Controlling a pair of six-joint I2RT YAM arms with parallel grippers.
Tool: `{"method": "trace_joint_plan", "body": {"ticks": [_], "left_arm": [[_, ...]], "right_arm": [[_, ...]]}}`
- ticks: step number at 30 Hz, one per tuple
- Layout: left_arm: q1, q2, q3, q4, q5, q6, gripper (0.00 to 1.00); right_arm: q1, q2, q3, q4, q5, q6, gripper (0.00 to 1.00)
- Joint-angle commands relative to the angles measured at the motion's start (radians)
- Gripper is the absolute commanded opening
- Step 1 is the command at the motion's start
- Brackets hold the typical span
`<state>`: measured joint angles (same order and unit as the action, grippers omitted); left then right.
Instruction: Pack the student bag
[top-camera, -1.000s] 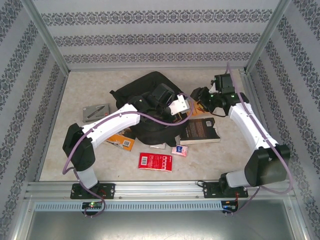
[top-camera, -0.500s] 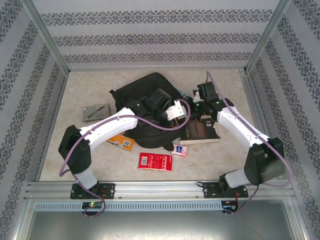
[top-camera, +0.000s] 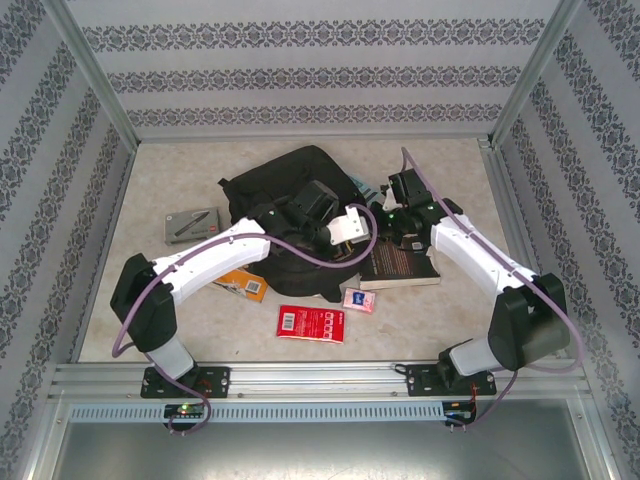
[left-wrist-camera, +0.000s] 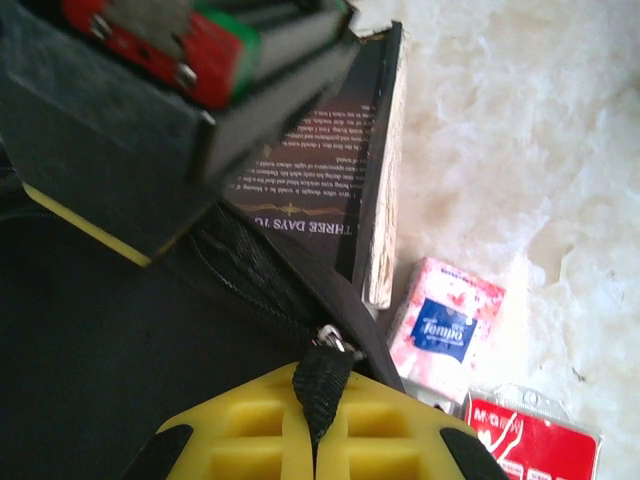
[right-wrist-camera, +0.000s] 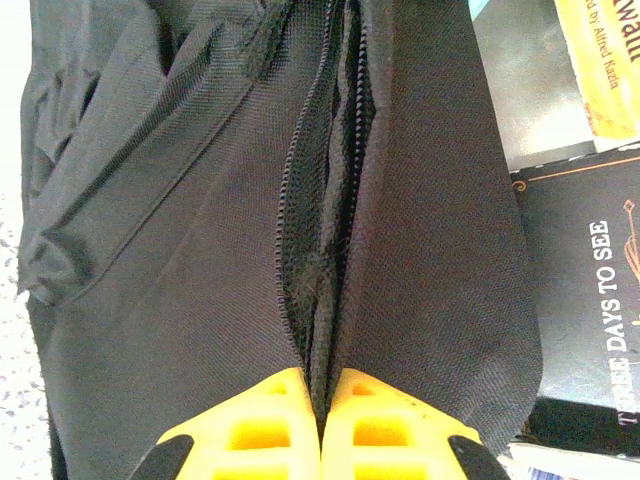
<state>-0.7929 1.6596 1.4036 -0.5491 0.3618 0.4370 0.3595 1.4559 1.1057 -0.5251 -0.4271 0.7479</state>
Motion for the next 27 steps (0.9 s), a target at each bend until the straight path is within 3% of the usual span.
{"method": "trace_joint_plan", "body": {"ticks": [1, 5, 16, 21, 27], "left_arm": [[-0.020, -0.078, -0.040, -0.061, 0.025, 0.123, 0.00], [-0.025, -0.144, -0.120, -0.078, 0.012, 0.178, 0.00], [-0.023, -0.310, -0.299, -0.059, -0.069, 0.170, 0.00], [-0.023, -0.297, -0.270, -0.045, -0.055, 0.157, 0.00], [-0.034, -0.219, -0.157, -0.067, -0.037, 0.226, 0.00]], "right_arm": [[-0.012, 0.038, 0.067, -0.055, 0.044, -0.091, 0.00], [-0.021, 0.072, 0.138, -0.109, 0.091, -0.146, 0.00], [-0.070, 0.115, 0.182, -0.126, 0.110, -0.195, 0.00], [-0.044, 0.124, 0.193, -0.104, 0.033, -0.206, 0.00], [0.032, 0.126, 0.215, -0.112, 0.082, -0.234, 0.00]]}}
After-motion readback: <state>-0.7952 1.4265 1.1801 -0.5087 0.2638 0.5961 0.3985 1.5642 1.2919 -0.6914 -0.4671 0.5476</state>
